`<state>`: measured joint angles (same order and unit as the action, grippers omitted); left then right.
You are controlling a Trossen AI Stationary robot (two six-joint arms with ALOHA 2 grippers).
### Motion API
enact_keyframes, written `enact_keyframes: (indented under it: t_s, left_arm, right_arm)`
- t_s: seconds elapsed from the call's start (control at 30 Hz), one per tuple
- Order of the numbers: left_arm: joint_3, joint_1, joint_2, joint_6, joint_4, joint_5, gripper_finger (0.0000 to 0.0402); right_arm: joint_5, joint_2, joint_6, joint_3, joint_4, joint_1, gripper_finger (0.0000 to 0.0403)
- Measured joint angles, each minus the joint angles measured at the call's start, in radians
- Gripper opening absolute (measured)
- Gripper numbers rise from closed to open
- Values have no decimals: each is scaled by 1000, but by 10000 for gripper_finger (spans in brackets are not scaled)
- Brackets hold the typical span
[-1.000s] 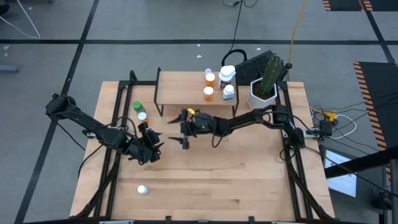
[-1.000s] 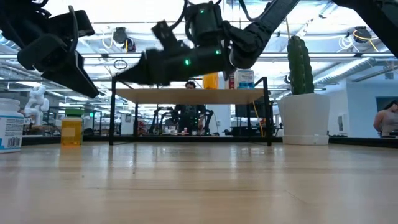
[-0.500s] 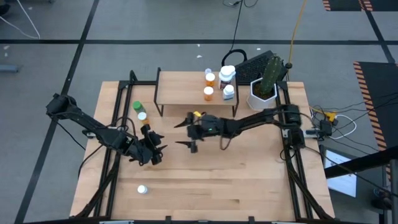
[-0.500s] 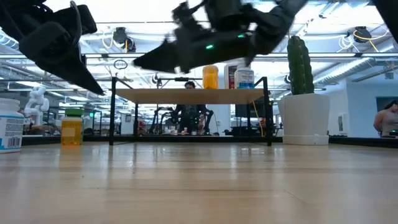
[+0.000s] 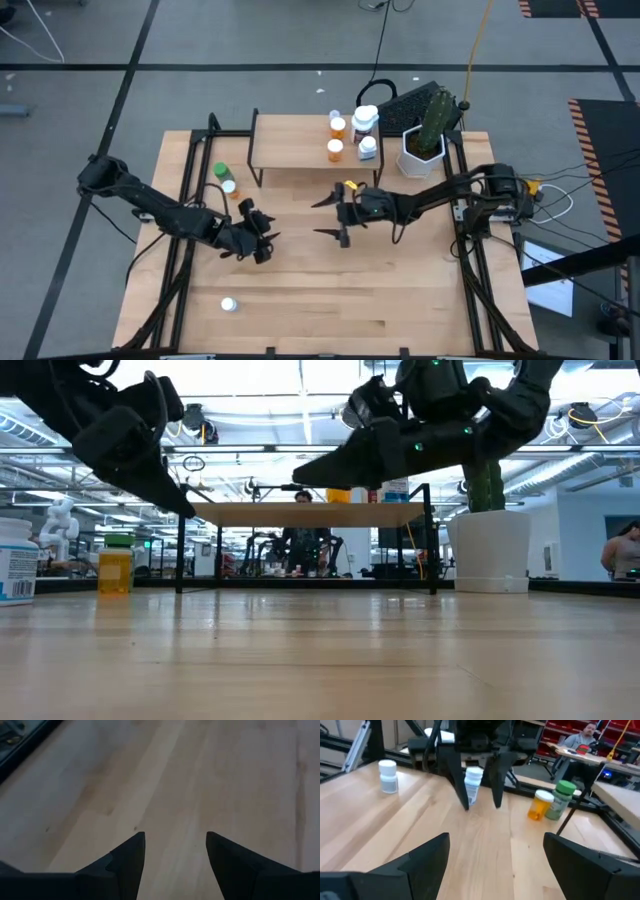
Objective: Pick and place medicine bottles onto shelf by color
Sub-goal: Put the white and blue medicine bottle on the shelf
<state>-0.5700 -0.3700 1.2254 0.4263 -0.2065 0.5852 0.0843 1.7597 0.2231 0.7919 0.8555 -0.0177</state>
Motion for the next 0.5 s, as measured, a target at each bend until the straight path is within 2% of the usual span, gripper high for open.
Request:
enact_keyframes:
  t_s: [0.2,0.43,0.5]
  left_arm:
    - [-64,32,-44,-50,-97,-101,211]
    - [-177,31,-81,54,-475,-192,212]
    - [-180,31,-79,89,-514,-220,219]
  right_arm:
    - [52,-1,5,-10,-45,0,314]
    - [52,0,27,-10,-44,0,314]
    - [58,0,28,-10,-43,-1,314]
